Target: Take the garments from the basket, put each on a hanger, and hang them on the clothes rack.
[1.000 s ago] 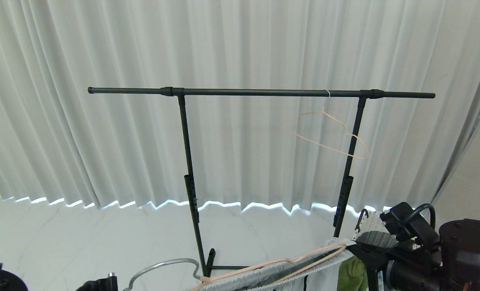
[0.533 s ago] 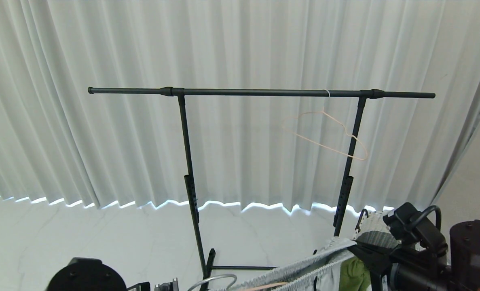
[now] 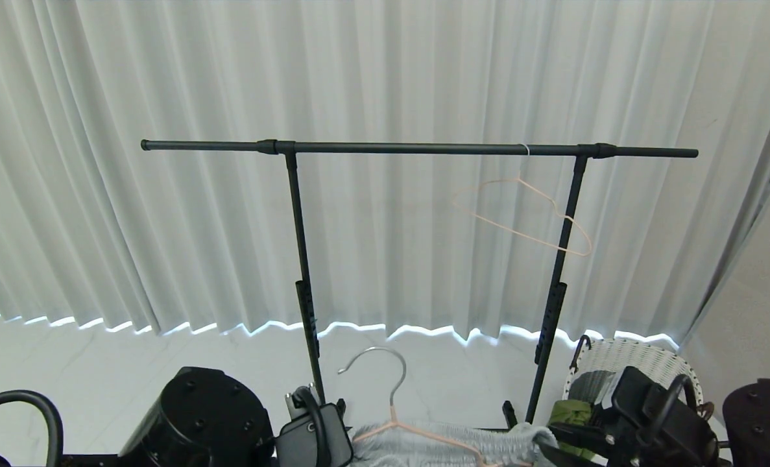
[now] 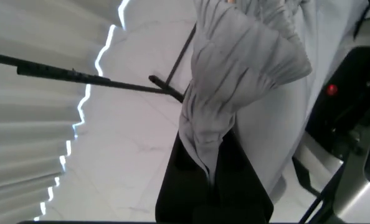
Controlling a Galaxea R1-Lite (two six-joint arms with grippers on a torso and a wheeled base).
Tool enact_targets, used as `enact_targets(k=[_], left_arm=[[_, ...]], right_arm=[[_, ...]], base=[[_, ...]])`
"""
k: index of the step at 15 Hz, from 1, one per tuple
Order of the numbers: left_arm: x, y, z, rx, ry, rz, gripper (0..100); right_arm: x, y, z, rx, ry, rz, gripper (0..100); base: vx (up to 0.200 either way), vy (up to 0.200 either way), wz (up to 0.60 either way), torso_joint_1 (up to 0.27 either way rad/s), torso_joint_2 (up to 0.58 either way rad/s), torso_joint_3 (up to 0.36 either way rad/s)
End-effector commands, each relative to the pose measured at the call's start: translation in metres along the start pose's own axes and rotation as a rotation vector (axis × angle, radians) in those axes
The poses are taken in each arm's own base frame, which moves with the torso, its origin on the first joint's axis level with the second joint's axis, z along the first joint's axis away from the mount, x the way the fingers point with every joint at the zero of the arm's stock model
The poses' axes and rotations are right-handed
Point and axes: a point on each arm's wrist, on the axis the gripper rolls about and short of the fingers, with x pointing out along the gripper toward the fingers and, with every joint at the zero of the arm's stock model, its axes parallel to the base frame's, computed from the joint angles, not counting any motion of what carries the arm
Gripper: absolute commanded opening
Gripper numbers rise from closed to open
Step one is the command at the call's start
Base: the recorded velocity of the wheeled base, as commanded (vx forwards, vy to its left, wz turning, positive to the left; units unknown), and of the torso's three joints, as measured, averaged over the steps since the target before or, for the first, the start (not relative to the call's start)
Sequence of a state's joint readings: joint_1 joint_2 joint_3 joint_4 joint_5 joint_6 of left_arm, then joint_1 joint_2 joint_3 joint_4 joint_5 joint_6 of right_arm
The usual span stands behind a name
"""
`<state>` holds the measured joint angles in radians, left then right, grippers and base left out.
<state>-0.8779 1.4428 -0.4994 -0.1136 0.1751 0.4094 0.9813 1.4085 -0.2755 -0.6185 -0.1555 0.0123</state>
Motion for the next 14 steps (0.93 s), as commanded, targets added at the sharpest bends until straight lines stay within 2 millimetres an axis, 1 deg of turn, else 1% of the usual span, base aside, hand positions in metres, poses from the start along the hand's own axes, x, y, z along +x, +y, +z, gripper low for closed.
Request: enact_targets(k=[1, 4, 6, 8, 11, 14], left_arm=[[0.0, 0.001, 0.005, -0.007, -0.043, 0.016, 0], [-0.004, 0.003, 0.009, -0.019, -0.12, 0.044, 0], [-0.007, 0.001, 0.01, -0.019, -0.176, 0.047, 0], [-0.01, -0.004, 0.007, -0.01, -0.233, 0.037, 0], [-0.016, -0.008, 0.002, 0.006, -0.293, -0.009, 0], [-0.019, -0.011, 0.005, 0.02, -0.32, -0.032, 0]], right_arm=[[-0.01, 0.004, 0.001, -0.01, -0.03, 0.033, 100], [-0.021, 0.004, -0.003, -0.042, -0.036, 0.109, 100], [-0.023, 0.004, -0.003, -0.056, -0.028, 0.161, 100], [-0.018, 0.004, 0.005, -0.069, -0.037, 0.19, 100], [-0.008, -0.001, 0.019, -0.131, -0.064, 0.213, 100], [0.004, -0.002, 0.024, -0.193, -0.056, 0.242, 100]], base=[[0.0, 0.0, 0.0, 0.0, 0.0, 0.0], [0.0, 0.0, 0.0, 0.0, 0.0, 0.0], [0.0, 0.0, 0.0, 0.0, 0.0, 0.0], [0.0, 0.0, 0.0, 0.0, 0.0, 0.0], [0.0, 0.0, 0.0, 0.0, 0.0, 0.0], [0.0, 0.0, 0.0, 0.0, 0.0, 0.0]])
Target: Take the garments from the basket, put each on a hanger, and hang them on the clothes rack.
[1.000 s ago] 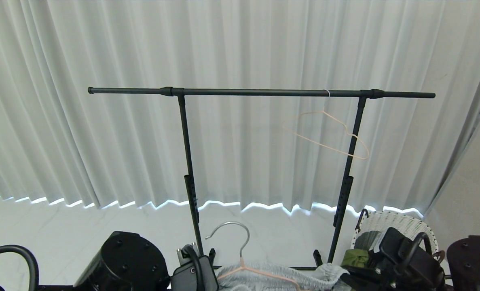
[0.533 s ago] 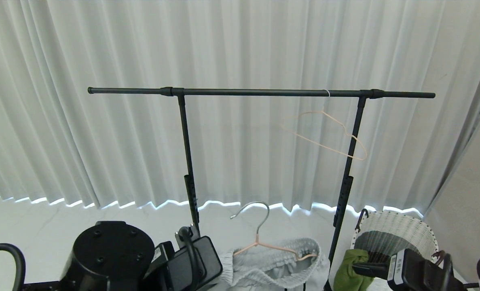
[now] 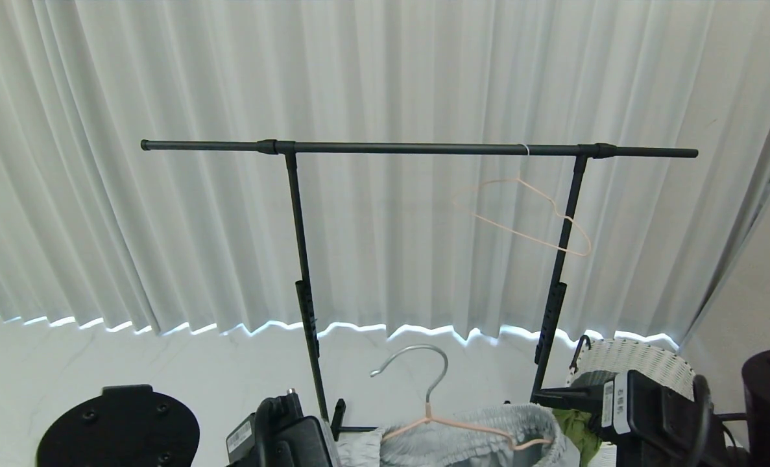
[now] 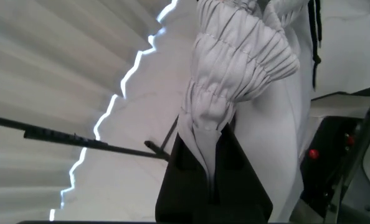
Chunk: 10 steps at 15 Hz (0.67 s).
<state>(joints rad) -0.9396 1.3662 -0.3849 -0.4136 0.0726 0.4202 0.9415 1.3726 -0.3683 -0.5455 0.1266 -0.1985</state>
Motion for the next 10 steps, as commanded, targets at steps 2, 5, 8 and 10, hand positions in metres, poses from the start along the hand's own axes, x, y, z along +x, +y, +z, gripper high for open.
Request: enact_targets(k=[2, 5, 8, 10], left_arm=[[-0.004, -0.003, 0.003, 0.062, -0.028, -0.013, 0], [-0.003, -0.003, 0.006, 0.113, -0.069, -0.054, 0], [-0.003, -0.003, 0.007, 0.112, -0.084, -0.049, 0], [-0.004, -0.003, 0.007, 0.112, -0.088, -0.049, 0]], right_arm=[[0.018, -0.003, 0.002, -0.034, 0.03, 0.037, 100], [0.033, -0.001, -0.006, -0.114, 0.075, 0.11, 100], [0.038, 0.008, -0.008, -0.141, 0.086, 0.176, 100], [0.041, 0.01, -0.008, -0.146, 0.091, 0.19, 100]], base=[[0.0, 0.0, 0.0, 0.0, 0.0, 0.0], [0.0, 0.0, 0.0, 0.0, 0.0, 0.0], [0.0, 0.0, 0.0, 0.0, 0.0, 0.0], [0.0, 0.0, 0.0, 0.0, 0.0, 0.0]])
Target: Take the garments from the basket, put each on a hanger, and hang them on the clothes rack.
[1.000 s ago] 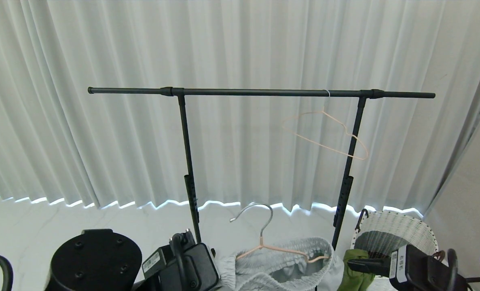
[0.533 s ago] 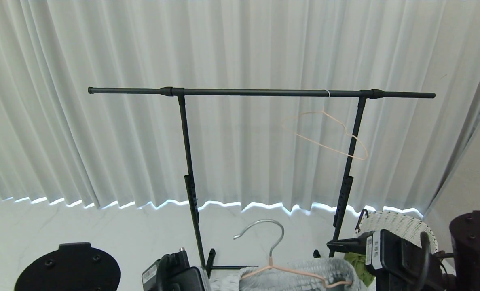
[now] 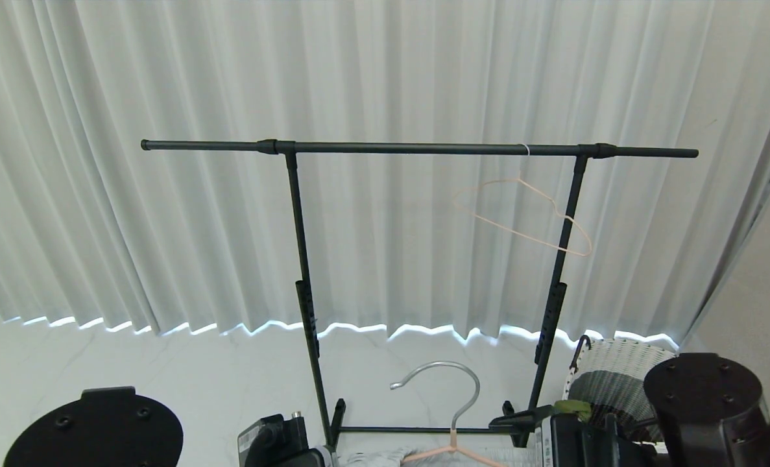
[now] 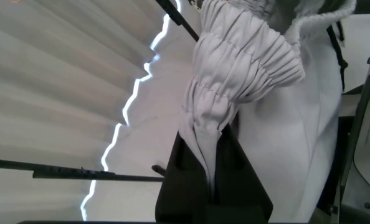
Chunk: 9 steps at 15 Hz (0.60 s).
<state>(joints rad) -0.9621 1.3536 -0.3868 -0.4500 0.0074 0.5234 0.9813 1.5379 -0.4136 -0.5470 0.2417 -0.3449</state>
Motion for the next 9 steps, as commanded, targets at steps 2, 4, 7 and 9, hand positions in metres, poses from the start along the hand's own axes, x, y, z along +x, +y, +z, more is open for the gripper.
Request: enact_targets(k=[2, 4, 7, 9], left_arm=[[-0.0005, 0.0004, 0.0006, -0.001, -0.004, 0.003, 0], [-0.0008, 0.0005, 0.0008, -0.001, -0.006, 0.004, 0], [-0.0008, 0.0003, 0.0003, -0.001, -0.009, 0.006, 0], [0.0001, 0.0002, 0.0001, -0.001, -0.012, 0.007, 0]], right_arm=[[0.0047, 0.0047, -0.0009, -0.008, 0.009, 0.036, 100], [0.005, 0.0061, -0.0004, -0.011, 0.006, 0.047, 100], [0.0044, 0.0059, 0.0005, -0.011, 0.001, 0.044, 0], [0.0027, 0.0062, 0.0007, -0.01, -0.004, 0.042, 0]], base=[[0.0, 0.0, 0.0, 0.0, 0.0, 0.0], [0.0, 0.0, 0.0, 0.0, 0.0, 0.0], [0.0, 0.0, 0.0, 0.0, 0.0, 0.0], [0.0, 0.0, 0.0, 0.0, 0.0, 0.0]])
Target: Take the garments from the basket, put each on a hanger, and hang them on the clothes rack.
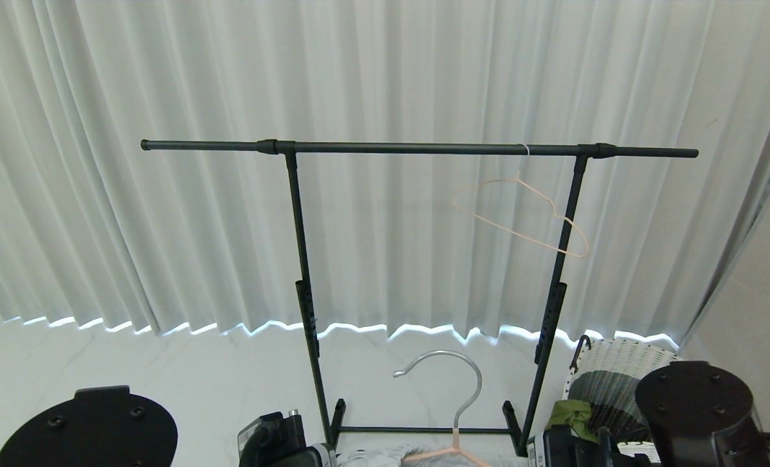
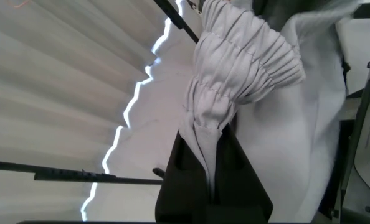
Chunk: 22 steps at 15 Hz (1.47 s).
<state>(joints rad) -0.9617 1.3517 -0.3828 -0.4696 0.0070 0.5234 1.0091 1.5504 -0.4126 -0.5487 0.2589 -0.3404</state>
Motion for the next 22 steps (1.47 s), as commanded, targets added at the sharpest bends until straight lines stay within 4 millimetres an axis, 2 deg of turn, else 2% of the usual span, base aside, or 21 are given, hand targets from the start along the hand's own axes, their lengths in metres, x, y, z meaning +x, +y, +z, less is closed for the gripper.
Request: enact_targets(k=[1, 5, 6, 12, 16, 18, 19, 22], left_arm=[[0.001, 0.0, -0.001, 0.0, 0.004, -0.001, 0], [0.0, 0.0, -0.002, -0.002, 0.006, 0.003, 0], [0.0, 0.001, -0.002, -0.005, 0.008, 0.007, 100], [-0.003, 0.01, -0.005, -0.032, 0.013, 0.061, 100], [-0.007, 0.01, -0.016, -0.047, 0.042, 0.077, 100], [-0.011, 0.013, -0.026, -0.074, 0.073, 0.103, 100], [-0.016, 0.017, -0.04, -0.113, 0.125, 0.15, 100], [-0.022, 0.036, -0.067, -0.226, 0.243, 0.268, 100]], right_arm=[[-0.002, 0.0, 0.001, -0.004, -0.007, -0.002, 0], [-0.007, 0.0, 0.003, 0.001, -0.029, -0.017, 0], [-0.013, 0.0, 0.006, 0.019, -0.051, -0.027, 0], [-0.031, -0.001, 0.015, 0.131, -0.115, -0.102, 0], [-0.042, -0.007, 0.018, 0.178, -0.157, -0.162, 0], [-0.049, -0.012, 0.017, 0.189, -0.173, -0.198, 0], [-0.054, -0.016, 0.017, 0.197, -0.185, -0.225, 0], [-0.063, -0.017, 0.023, 0.193, -0.233, -0.241, 0]], base=[[0.0, 0.0, 0.0, 0.0, 0.0, 0.0], [0.0, 0.0, 0.0, 0.0, 0.0, 0.0], [0.0, 0.0, 0.0, 0.0, 0.0, 0.0], [0.0, 0.0, 0.0, 0.0, 0.0, 0.0], [0.0, 0.0, 0.0, 0.0, 0.0, 0.0], [0.0, 0.0, 0.0, 0.0, 0.0, 0.0], [0.0, 0.0, 0.0, 0.0, 0.0, 0.0], [0.0, 0.0, 0.0, 0.0, 0.0, 0.0]])
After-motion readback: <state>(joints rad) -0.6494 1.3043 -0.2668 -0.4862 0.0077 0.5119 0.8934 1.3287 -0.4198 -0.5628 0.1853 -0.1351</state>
